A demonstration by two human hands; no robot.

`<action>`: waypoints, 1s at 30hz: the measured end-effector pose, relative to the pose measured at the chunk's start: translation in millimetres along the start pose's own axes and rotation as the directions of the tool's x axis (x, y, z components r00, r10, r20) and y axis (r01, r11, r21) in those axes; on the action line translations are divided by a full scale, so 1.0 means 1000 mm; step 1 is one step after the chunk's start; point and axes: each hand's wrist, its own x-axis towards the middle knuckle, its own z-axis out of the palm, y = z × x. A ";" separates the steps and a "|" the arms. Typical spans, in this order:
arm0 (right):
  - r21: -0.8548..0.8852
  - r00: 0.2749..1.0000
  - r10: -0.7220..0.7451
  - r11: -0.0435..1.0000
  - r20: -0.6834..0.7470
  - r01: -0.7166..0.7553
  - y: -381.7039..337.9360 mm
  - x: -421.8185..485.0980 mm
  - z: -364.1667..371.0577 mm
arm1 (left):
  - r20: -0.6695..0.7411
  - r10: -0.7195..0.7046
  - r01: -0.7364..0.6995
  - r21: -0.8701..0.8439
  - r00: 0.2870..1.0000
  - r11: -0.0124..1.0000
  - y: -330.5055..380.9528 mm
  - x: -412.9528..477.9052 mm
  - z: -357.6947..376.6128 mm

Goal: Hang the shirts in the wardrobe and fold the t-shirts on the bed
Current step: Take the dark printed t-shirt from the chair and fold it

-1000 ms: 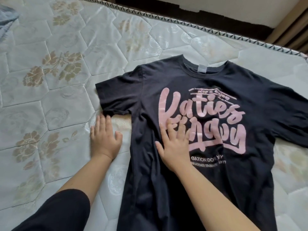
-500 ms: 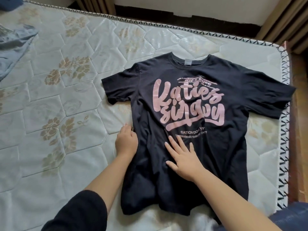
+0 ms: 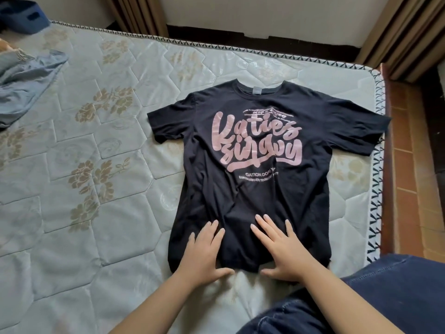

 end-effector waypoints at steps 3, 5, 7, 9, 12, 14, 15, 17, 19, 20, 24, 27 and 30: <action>0.054 0.990 0.108 0.993 -0.087 -0.104 0.003 0.000 0.009 | 0.054 0.007 -0.005 -0.041 0.999 0.999 0.002 -0.005 -0.005; 0.098 0.972 0.143 0.987 -0.186 -0.126 0.006 0.001 0.009 | -0.023 0.007 -0.008 -0.038 1.000 0.999 -0.002 -0.004 -0.001; 0.122 0.944 0.194 0.978 -0.269 -0.166 0.012 -0.002 0.010 | -0.079 -0.013 0.003 -0.125 0.997 0.992 -0.004 -0.002 0.004; 0.143 0.927 0.237 0.969 -0.291 -0.203 0.016 -0.008 0.006 | -0.197 0.018 -0.047 -0.144 0.980 0.989 -0.005 0.001 0.002; 0.130 0.953 0.279 0.956 -0.118 -0.263 0.014 -0.023 0.003 | -0.317 -0.049 -0.009 -0.180 0.947 0.984 -0.008 0.003 0.003; 0.030 0.943 0.332 0.943 -0.015 -0.331 0.013 -0.029 0.002 | -0.312 -0.098 0.025 -0.228 0.945 0.973 -0.012 0.001 0.006; 0.004 0.932 0.362 0.932 0.009 -0.362 0.013 -0.031 -0.001 | -0.288 -0.126 0.057 -0.237 0.949 0.970 -0.013 -0.001 0.007; -0.013 0.901 0.434 0.901 -0.011 -0.434 0.014 -0.034 -0.004 | -0.211 -0.183 0.130 -0.242 0.960 0.961 -0.014 -0.008 0.005; 0.022 0.865 0.484 0.874 -0.129 -0.486 0.019 -0.036 -0.007 | -0.168 -0.278 0.234 -0.240 0.946 0.942 -0.015 -0.013 0.001; 0.028 0.857 0.476 0.876 -0.198 -0.481 0.023 -0.037 -0.005 | -0.163 -0.338 0.295 -0.242 0.927 0.924 -0.016 -0.015 -0.001; 0.123 0.787 0.427 0.900 -0.445 -0.419 0.033 -0.045 -0.014 | -0.168 -0.547 0.470 -0.346 0.820 0.812 -0.032 -0.022 -0.007; 0.138 0.687 0.371 0.918 -0.625 -0.370 0.040 -0.050 -0.023 | -0.298 -0.663 0.479 -0.500 0.686 0.721 -0.051 -0.034 -0.016; 0.215 0.579 0.374 0.921 -0.724 -0.325 0.046 -0.064 -0.021 | -0.417 -0.686 0.463 -0.519 0.596 0.718 -0.070 -0.051 -0.026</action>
